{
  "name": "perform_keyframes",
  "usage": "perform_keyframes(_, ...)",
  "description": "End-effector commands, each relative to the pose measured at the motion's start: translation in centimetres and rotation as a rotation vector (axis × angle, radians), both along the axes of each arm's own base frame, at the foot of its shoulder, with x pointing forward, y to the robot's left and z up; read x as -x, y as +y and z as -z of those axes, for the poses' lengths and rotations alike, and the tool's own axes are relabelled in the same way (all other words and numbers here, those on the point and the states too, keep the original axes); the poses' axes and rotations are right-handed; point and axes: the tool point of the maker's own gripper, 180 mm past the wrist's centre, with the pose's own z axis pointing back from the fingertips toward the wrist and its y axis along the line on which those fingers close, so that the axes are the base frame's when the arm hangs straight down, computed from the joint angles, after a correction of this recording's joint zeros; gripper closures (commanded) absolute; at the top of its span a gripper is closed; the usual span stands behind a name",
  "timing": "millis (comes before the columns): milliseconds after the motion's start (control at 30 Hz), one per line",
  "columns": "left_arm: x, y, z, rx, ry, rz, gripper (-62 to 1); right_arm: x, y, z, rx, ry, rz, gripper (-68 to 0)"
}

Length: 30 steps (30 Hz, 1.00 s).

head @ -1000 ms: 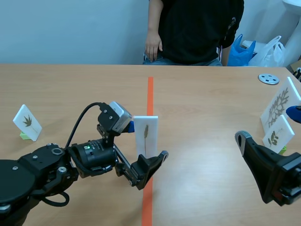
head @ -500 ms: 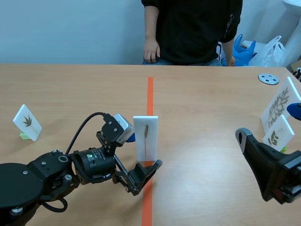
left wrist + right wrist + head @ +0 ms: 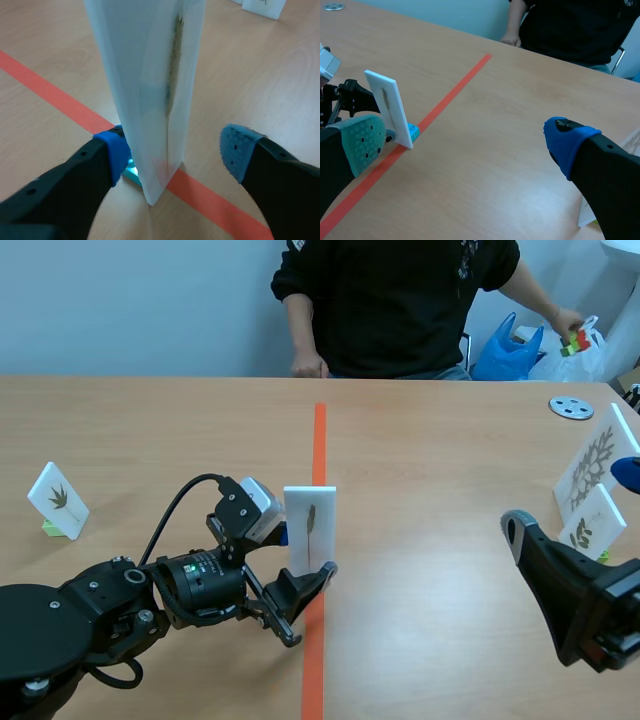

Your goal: Sort the leaf by its shape. The table is split by an orange tape line. A compound leaf with several leaflets goes to the left side, a simple leaf with one blade goes to the right side. Return to the home posture when a red brick is placed on the table.

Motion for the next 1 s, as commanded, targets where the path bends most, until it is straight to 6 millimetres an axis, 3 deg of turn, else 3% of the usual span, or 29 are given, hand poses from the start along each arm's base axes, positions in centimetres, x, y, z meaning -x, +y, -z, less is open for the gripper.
perform_keyframes(0, -0.7, -0.6, -1.5, 0.040, -0.036, 0.001, -25.0, -0.2, 0.0, -1.0, -0.016, -0.036, -0.001, -67.9)
perform_keyframes(100, -0.7, -0.6, -1.5, 0.040, -0.035, 0.001, -15.6, -0.2, 0.0, -1.1, -0.023, -0.036, 0.001, -67.9)
perform_keyframes(333, -0.7, -0.5, -1.5, 0.039, -0.035, 0.001, -5.1, -0.2, 0.0, -1.2, -0.030, -0.037, 0.004, -67.9)
perform_keyframes(767, -0.5, -0.5, -2.4, 0.049, -0.037, 0.021, -4.1, -0.2, 0.0, -1.2, -0.030, -0.037, 0.004, -67.9)
perform_keyframes(967, -0.6, 1.1, -3.5, 0.086, -0.013, -0.039, -4.2, -0.2, 0.0, -1.2, -0.030, -0.037, 0.004, -67.9)
